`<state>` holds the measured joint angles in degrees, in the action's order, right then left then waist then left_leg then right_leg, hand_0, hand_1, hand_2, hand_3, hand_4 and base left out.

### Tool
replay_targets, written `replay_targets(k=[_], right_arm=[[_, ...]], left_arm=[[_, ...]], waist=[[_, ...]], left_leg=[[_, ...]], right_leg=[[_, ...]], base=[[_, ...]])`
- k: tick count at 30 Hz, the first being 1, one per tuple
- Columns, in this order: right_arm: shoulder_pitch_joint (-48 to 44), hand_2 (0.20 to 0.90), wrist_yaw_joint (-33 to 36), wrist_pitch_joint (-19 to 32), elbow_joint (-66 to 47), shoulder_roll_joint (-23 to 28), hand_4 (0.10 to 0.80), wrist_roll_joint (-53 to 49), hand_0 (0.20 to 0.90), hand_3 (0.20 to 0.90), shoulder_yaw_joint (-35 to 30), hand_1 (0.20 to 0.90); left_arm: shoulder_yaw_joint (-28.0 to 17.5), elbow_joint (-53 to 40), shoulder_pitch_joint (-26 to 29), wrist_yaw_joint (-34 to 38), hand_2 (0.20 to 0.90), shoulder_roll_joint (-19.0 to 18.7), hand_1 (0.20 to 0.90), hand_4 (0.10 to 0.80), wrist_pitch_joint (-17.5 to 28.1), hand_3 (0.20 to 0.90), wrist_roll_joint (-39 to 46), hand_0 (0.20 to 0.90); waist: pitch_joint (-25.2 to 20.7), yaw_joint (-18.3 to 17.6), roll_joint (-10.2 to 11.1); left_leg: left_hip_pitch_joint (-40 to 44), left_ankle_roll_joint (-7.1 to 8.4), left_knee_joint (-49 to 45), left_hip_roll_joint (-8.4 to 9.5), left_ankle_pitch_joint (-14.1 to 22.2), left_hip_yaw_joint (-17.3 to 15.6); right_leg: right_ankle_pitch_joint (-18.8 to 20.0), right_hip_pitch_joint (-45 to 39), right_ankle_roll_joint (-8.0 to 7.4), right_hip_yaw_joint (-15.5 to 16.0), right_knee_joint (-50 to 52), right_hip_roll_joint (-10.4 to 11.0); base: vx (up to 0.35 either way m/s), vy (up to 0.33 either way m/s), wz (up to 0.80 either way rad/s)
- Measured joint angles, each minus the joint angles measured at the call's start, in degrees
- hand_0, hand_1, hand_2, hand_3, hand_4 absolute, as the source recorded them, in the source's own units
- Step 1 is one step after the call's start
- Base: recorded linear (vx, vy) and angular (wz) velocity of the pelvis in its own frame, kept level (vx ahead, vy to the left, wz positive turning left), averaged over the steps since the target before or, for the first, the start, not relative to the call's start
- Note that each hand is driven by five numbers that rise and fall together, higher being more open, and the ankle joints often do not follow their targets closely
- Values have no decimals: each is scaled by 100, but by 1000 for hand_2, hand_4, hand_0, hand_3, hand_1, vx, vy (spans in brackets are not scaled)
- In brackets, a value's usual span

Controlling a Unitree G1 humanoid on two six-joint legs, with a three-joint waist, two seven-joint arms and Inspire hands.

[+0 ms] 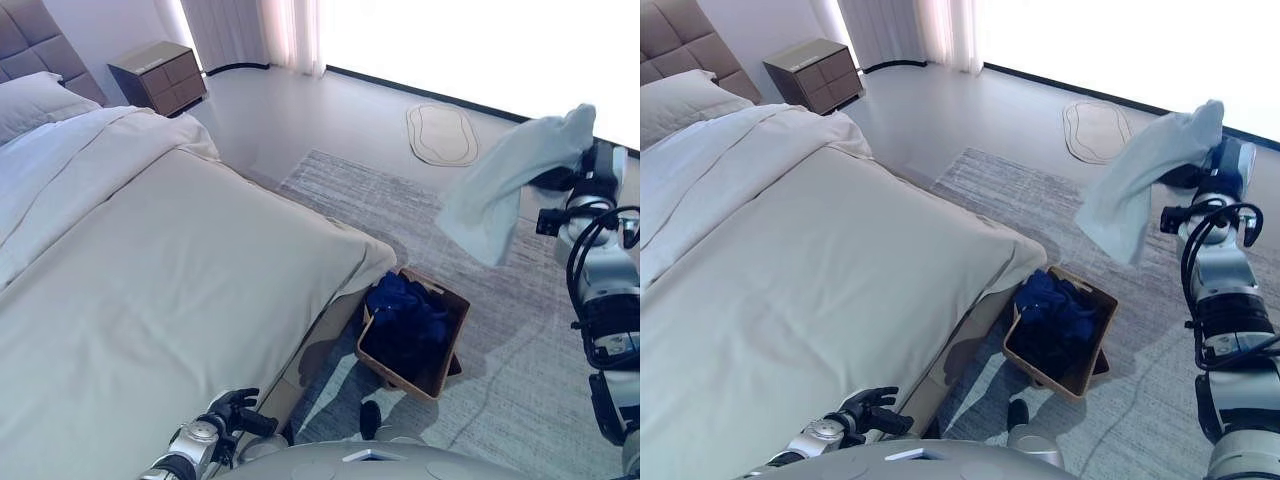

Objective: Pick up the clothes from the bed and place them into the basket

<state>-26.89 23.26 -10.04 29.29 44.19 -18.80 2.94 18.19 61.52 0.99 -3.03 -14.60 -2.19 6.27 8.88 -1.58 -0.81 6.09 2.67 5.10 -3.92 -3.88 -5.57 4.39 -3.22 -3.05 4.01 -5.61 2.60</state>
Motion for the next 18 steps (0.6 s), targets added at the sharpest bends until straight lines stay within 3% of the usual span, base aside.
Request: replay_targets(k=[3, 6, 9, 14, 18], right_arm=[[151, 300, 10, -23, 74, -198, 100, 99, 300, 200, 11, 300], [54, 300, 143, 25, 598, -268, 100, 178, 300, 200, 39, 300], [-172, 300, 344, 52, 1134, -369, 100, 206, 300, 200, 47, 300], [-1010, 300, 622, 156, 1750, -785, 100, 215, 300, 200, 291, 300], [-1097, 300, 733, 149, 2051, -1088, 100, 222, 300, 200, 475, 300]], left_arm=[[4, 11, 54, 107, 900, 40, 900, 800, 8, 900, 106, 900], [13, 19, 399, 187, 900, 41, 900, 800, 9, 900, 264, 900], [73, 3, 784, 287, 900, 28, 900, 800, 71, 900, 391, 900], [243, -150, 1492, 381, 900, -83, 900, 800, 370, 900, 638, 900], [394, -358, 1572, 379, 900, -136, 900, 800, 644, 900, 733, 900]], waist=[[9, 37, -38], [175, 204, -64], [659, 331, -158], [2062, 415, -339], [2239, 440, -378]], left_leg=[[-259, 45, -135, -27, -31, 86], [-822, 104, -352, -5, -131, 202], [-1200, 153, -489, -28, -192, 385], [-1847, 247, -602, -107, -390, 430], [-2273, 244, -707, -30, -416, 432]], right_leg=[[9, 163, -2, 97, 1, -21], [149, 574, 95, 187, 32, -50], [157, 842, 107, 312, 107, -40], [94, 1777, 192, 332, 855, -71], [-212, 2509, 267, 326, 1618, 24]], base=[[-201, -78, 12], [-311, -176, 19], [-201, -100, 22], [-46, -37, -1], [21, -7, 3]])
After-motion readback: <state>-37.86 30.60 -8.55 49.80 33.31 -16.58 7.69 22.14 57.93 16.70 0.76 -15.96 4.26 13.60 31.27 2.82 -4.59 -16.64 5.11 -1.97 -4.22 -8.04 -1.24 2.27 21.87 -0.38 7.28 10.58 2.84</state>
